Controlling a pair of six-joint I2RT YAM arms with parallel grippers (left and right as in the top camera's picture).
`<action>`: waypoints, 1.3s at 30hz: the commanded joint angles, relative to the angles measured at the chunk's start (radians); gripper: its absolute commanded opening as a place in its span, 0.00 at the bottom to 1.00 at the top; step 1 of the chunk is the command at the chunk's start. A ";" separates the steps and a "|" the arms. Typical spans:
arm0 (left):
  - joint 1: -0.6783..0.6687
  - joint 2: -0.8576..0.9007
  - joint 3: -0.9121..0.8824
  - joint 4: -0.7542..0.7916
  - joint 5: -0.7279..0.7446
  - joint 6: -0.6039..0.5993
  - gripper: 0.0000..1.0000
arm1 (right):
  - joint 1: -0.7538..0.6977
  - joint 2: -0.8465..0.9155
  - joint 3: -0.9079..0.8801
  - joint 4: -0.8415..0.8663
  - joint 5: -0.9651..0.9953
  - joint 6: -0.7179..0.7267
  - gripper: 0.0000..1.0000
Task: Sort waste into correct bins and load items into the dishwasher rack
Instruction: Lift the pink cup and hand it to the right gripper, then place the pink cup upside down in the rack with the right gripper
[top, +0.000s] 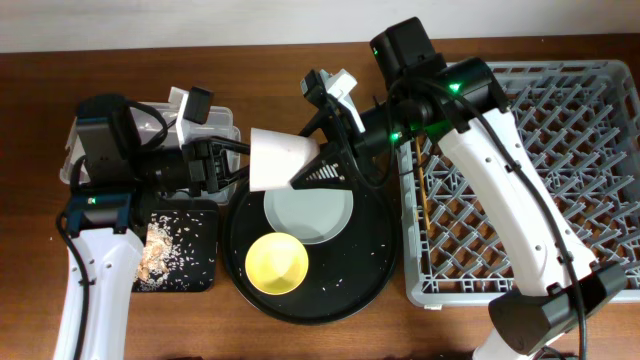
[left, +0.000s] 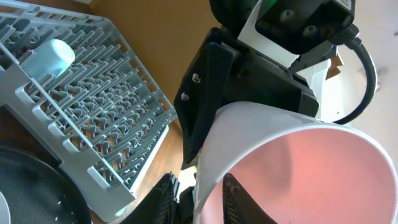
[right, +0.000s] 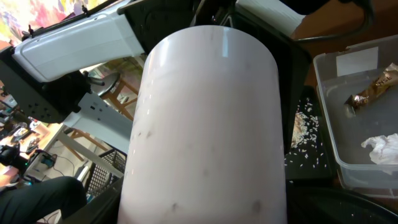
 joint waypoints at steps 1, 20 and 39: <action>-0.002 -0.007 0.006 -0.051 0.018 0.082 0.26 | 0.003 0.008 0.011 0.003 -0.033 -0.008 0.57; 0.150 -0.007 0.006 -0.350 -0.522 0.212 0.67 | -0.369 0.008 0.011 -0.050 0.950 0.562 0.56; 0.149 -0.007 0.006 -0.492 -0.717 0.212 0.68 | -0.396 0.024 -0.431 0.216 1.405 0.724 0.74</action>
